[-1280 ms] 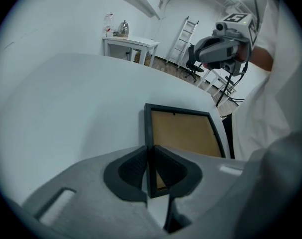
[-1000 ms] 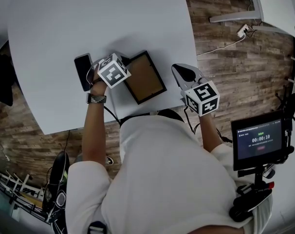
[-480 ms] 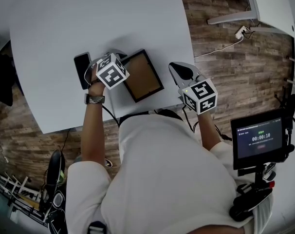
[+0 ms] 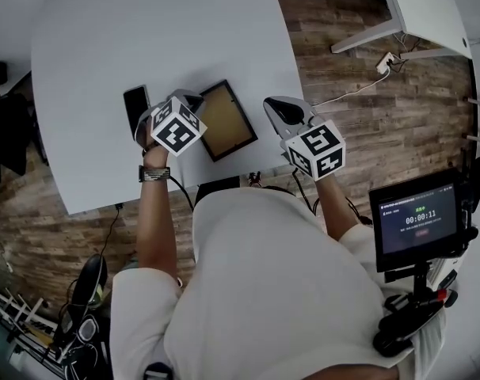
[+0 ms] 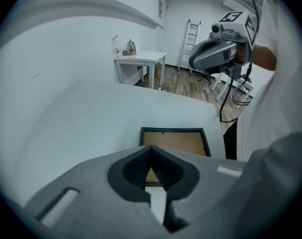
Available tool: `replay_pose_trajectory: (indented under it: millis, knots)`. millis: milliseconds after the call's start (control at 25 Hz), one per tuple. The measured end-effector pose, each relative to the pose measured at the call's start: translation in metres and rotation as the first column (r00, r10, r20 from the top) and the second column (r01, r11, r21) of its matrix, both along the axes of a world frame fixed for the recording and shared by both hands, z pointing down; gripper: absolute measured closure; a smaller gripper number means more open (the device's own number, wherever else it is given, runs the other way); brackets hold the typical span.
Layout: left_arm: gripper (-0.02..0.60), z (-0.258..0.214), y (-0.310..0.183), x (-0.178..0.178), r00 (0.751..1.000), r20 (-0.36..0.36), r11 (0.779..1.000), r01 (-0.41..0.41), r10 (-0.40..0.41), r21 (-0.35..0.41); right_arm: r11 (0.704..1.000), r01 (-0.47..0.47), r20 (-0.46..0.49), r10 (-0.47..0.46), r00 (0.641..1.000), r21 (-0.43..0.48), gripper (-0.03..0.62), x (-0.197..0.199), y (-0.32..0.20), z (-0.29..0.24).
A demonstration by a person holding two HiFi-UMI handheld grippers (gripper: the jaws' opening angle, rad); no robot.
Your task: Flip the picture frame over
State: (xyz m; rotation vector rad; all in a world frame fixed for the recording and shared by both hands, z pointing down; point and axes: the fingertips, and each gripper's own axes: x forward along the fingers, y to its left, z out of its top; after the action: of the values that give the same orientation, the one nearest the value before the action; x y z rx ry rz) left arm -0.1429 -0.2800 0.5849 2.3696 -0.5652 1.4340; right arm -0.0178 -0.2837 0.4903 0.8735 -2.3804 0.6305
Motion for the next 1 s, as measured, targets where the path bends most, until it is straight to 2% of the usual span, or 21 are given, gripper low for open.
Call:
replay_pose_trajectory:
  millis: [160, 280, 440, 560, 680, 760, 880, 1000]
  knots:
    - [0.577, -0.008, -0.01, -0.004, 0.997, -0.03, 0.997, 0.074, -0.073, 0.028, 0.999, 0.015, 0.015, -0.015, 1.0, 0.035, 0.592, -0.012, -0.017, -0.008]
    - [0.577, -0.035, -0.009, -0.004, 0.987, -0.071, 0.984, 0.153, -0.147, 0.089, 0.996, 0.021, 0.045, -0.025, 0.999, 0.091, 0.592, -0.019, -0.017, -0.032]
    - [0.577, -0.106, 0.043, 0.02, 0.966, -0.146, 0.948, 0.24, -0.213, 0.21, 0.977, 0.024, 0.092, -0.044, 0.995, 0.211, 0.592, -0.002, 0.034, -0.097]
    - [0.577, -0.134, 0.052, 0.02, 0.948, -0.192, 0.914, 0.299, -0.252, 0.274, 0.964, 0.028, 0.109, -0.059, 0.992, 0.266, 0.592, -0.002, 0.039, -0.12]
    - [0.577, -0.166, 0.053, 0.02, 0.923, -0.251, 0.866, 0.367, -0.292, 0.341, 0.952, 0.025, 0.122, -0.065, 0.99, 0.304, 0.592, 0.0, 0.038, -0.138]
    - [0.577, -0.194, 0.055, 0.021, 0.903, -0.296, 0.822, 0.412, -0.311, 0.393, 0.943, 0.025, 0.127, -0.071, 0.989, 0.333, 0.592, 0.002, 0.041, -0.153]
    - [0.577, -0.238, 0.06, 0.022, 0.865, -0.379, 0.736, 0.486, -0.329, 0.47, 0.924, 0.033, 0.135, -0.09, 0.987, 0.381, 0.592, 0.004, 0.049, -0.178]
    - [0.577, -0.273, 0.06, 0.018, 0.82, -0.461, 0.649, 0.558, -0.338, 0.517, 0.908, 0.039, 0.145, -0.109, 0.983, 0.418, 0.592, 0.002, 0.053, -0.2]
